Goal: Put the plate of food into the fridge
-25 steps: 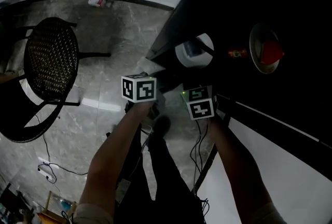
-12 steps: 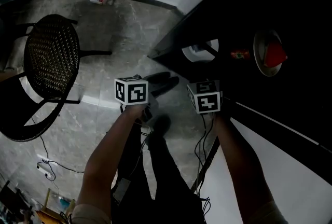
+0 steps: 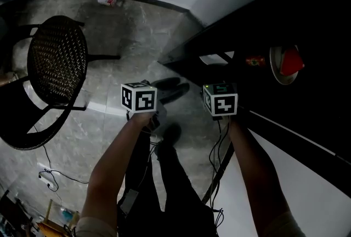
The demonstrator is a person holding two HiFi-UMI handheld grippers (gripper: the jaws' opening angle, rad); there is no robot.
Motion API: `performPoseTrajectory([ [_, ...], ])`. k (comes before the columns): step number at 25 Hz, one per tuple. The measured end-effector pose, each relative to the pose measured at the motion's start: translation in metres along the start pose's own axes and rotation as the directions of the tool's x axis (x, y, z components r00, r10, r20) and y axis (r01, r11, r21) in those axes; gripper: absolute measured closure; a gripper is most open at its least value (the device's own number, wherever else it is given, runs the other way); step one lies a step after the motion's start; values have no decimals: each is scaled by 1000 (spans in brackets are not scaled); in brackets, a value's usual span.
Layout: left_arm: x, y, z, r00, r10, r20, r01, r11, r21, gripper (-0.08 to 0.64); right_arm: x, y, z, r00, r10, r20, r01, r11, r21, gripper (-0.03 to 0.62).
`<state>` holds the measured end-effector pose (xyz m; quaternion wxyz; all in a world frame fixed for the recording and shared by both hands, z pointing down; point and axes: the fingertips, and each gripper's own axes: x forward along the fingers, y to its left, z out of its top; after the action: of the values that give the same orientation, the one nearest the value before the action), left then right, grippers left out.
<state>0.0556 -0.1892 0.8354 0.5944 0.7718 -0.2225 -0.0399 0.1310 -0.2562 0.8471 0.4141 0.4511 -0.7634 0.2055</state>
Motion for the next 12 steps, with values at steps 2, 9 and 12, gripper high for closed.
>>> performPoseTrajectory([
  [2, 1, -3, 1, 1000, -3, -5, 3, 1000, 11, 330, 1, -2, 1, 1000, -3, -3, 3, 1000, -4, 571],
  [9, -3, -9, 3, 1000, -2, -16, 2, 1000, 22, 330, -2, -5, 6, 999, -32, -9, 32, 999, -3, 571],
  [12, -7, -15, 0, 999, 4, -41, -2, 999, 37, 331, -19, 0, 16, 1000, -13, 27, 12, 1000, 17, 571],
])
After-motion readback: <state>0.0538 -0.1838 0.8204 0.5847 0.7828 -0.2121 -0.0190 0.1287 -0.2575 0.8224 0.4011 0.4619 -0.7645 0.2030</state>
